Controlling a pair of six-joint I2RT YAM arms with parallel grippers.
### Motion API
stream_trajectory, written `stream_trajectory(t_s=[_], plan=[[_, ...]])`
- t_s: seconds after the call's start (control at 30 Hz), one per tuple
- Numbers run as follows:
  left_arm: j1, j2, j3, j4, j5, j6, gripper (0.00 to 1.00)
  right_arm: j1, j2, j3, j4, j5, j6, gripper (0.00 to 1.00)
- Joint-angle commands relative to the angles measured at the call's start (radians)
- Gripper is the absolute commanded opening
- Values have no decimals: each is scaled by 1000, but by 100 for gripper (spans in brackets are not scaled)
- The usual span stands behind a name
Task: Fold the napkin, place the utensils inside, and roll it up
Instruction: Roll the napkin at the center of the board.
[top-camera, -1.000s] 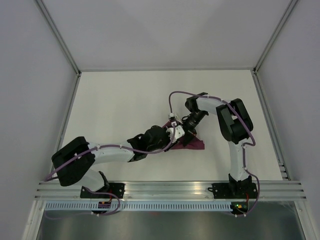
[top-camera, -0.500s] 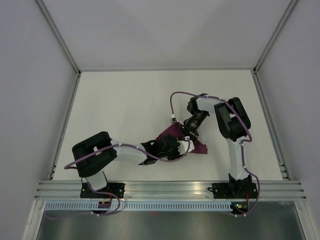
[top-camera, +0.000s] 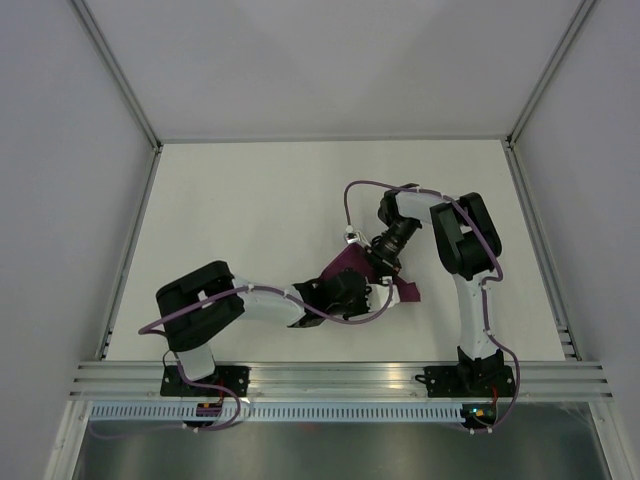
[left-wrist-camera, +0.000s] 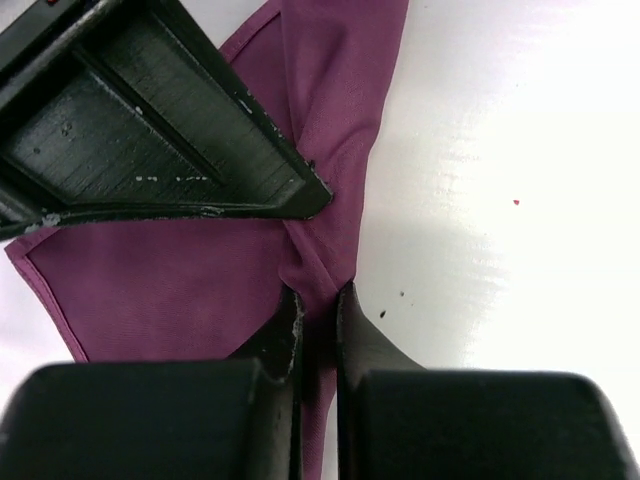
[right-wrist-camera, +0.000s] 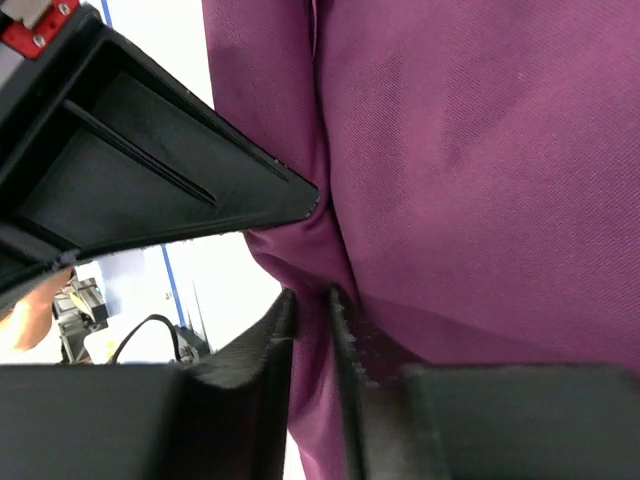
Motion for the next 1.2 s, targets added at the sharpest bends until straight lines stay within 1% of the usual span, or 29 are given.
stream_trajectory(t_s=[0.0, 0.03, 0.1, 0.13, 0.23, 0.4, 0.47, 0.53, 0.57, 0.63, 0.67, 0.77, 0.8, 0.83, 0.87, 0.9, 0.93, 0.97, 1.0, 1.03, 1.1, 1.13, 1.17], plan=[[14, 86, 47, -148, 43, -15, 2, 16, 46, -15, 192, 135, -71, 30], [16, 90, 59, -160, 42, -19, 2, 16, 38, -15, 190, 129, -70, 36], [19, 98, 65, -176, 97, -30, 2, 10, 4, -16, 196, 109, -67, 43], [28, 98, 64, -177, 118, -47, 2, 7, -9, -16, 196, 86, -65, 49], [51, 104, 64, -186, 190, -87, 2, -11, -63, -10, 195, 45, -51, 55], [92, 107, 62, -190, 322, -159, 2, -54, -186, -16, 258, -26, 22, 58], [118, 107, 62, -194, 382, -180, 2, -94, -245, -27, 314, -78, 79, 59], [144, 110, 64, -196, 416, -206, 2, -141, -305, -49, 342, -110, 99, 59], [154, 116, 65, -197, 460, -213, 2, -158, -328, -61, 386, -136, 113, 59], [187, 126, 76, -205, 506, -237, 2, -210, -400, -108, 432, -155, 142, 59], [200, 141, 84, -232, 555, -243, 2, -224, -426, -127, 466, -159, 142, 59], [238, 169, 127, -295, 638, -254, 2, -275, -544, -228, 529, -170, 119, 58], [258, 188, 143, -297, 663, -263, 2, -281, -578, -292, 538, -160, 86, 58], [269, 196, 151, -327, 687, -268, 2, -283, -651, -329, 557, -152, 75, 58], [279, 208, 159, -337, 733, -274, 2, -281, -692, -370, 599, -149, 64, 58], [289, 227, 176, -355, 750, -285, 2, -283, -733, -457, 627, -146, 52, 58], [305, 241, 186, -366, 769, -288, 2, -281, -819, -504, 662, -129, 53, 60], [315, 253, 197, -381, 811, -292, 2, -281, -860, -548, 734, -123, 56, 61], [321, 264, 222, -404, 830, -300, 2, -280, -900, -631, 770, -112, 61, 62], [333, 290, 236, -420, 847, -302, 2, -271, -974, -670, 834, -83, 73, 64], [341, 316, 272, -461, 884, -305, 2, -248, -1035, -769, 889, -37, 79, 65], [351, 340, 285, -473, 896, -308, 2, -210, -1086, -798, 911, -14, 79, 66], [358, 356, 297, -486, 920, -309, 2, -188, -1108, -826, 960, 44, 93, 67]])
